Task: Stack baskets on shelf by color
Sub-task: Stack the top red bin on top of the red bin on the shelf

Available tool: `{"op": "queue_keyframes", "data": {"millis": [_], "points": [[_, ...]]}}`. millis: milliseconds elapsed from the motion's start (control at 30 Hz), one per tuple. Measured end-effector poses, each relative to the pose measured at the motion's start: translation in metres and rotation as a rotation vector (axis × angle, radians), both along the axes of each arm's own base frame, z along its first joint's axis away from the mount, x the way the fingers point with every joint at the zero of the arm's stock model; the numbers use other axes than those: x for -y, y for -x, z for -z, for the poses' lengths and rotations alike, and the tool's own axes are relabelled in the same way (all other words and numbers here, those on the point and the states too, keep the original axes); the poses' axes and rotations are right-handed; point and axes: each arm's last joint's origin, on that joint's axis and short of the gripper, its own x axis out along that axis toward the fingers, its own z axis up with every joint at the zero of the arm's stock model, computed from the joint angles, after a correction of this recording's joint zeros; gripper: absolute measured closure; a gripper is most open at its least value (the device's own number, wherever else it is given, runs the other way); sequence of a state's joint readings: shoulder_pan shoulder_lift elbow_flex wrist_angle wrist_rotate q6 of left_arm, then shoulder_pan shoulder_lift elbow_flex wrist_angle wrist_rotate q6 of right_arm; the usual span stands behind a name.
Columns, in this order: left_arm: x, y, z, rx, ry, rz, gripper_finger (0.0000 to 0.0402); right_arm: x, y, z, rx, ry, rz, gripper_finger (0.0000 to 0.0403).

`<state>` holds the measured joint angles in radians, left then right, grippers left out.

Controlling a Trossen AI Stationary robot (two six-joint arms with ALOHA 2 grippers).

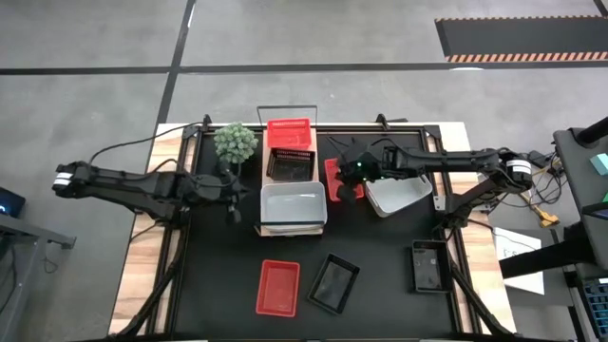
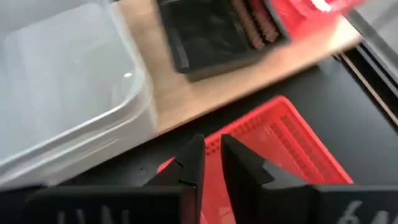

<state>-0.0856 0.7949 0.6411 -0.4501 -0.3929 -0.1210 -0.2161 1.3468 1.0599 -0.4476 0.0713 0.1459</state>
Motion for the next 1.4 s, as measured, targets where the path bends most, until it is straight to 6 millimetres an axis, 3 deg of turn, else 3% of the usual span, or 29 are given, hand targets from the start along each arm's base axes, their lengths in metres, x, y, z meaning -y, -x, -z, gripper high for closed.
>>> {"op": "queue_keyframes", "data": {"millis": [133, 267, 467, 600, 1400], "points": [[-0.003, 0.005, -0.005, 0.015, -0.115, -0.062, 0.0402, 0.003, 0.004, 0.004, -0.03, -0.057, 0.15, 0.0328], [-0.006, 0.01, -0.01, 0.024, -0.196, -0.127, 0.0402, 0.002, 0.009, 0.011, -0.103, -0.087, 0.178, 0.0309], [-0.008, 0.015, -0.011, 0.025, -0.241, -0.138, 0.0402, -0.018, 0.015, 0.023, -0.26, -0.027, -0.296, 0.0296], [-0.008, 0.016, -0.011, 0.027, -0.244, -0.137, 0.0402, -0.028, 0.015, 0.03, -0.275, 0.054, -0.451, 0.0294], [-0.007, 0.012, -0.01, 0.016, -0.26, -0.129, 0.0402, -0.03, 0.015, 0.061, -0.146, 0.078, -0.42, 0.0309]]}}
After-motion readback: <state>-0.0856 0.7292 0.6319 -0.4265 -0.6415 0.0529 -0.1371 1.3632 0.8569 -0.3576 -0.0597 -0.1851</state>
